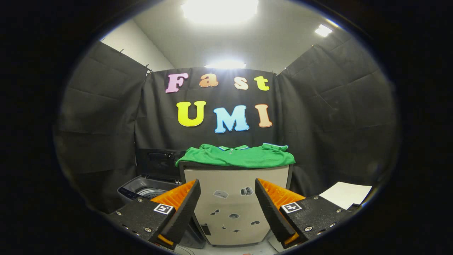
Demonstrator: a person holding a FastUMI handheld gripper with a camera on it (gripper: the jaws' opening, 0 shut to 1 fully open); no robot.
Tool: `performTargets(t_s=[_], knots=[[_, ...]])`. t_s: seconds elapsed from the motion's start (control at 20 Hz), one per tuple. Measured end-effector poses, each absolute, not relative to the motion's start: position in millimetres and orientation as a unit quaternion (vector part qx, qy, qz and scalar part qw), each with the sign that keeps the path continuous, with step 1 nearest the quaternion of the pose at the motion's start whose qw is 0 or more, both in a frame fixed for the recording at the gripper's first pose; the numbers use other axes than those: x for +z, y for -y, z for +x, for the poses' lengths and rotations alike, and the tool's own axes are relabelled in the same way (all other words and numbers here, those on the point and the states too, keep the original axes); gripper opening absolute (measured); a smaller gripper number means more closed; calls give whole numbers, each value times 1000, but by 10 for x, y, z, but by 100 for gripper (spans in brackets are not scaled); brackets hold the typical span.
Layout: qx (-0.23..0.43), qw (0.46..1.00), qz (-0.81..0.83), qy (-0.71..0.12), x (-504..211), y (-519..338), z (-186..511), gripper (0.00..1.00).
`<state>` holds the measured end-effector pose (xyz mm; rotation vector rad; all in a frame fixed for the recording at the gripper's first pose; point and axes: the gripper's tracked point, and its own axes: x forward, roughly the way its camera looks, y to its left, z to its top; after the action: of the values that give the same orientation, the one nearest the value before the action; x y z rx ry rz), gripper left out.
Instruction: Put the clothes into the washing machine and then close the washing machine lid.
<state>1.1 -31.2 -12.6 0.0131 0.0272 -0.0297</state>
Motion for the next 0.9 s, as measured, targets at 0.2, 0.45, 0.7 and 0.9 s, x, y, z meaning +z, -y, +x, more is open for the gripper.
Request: performTargets(t_s=[0.2,0.45,0.7,0.9], knots=[[-16,1000,5,-11,-113,370,57,95],[-13,1000,5,-9,-82,406,85,95],[-9,1000,11,-3,-10,362,94,95],[-4,1000,15,-4,18,304,72,95]])
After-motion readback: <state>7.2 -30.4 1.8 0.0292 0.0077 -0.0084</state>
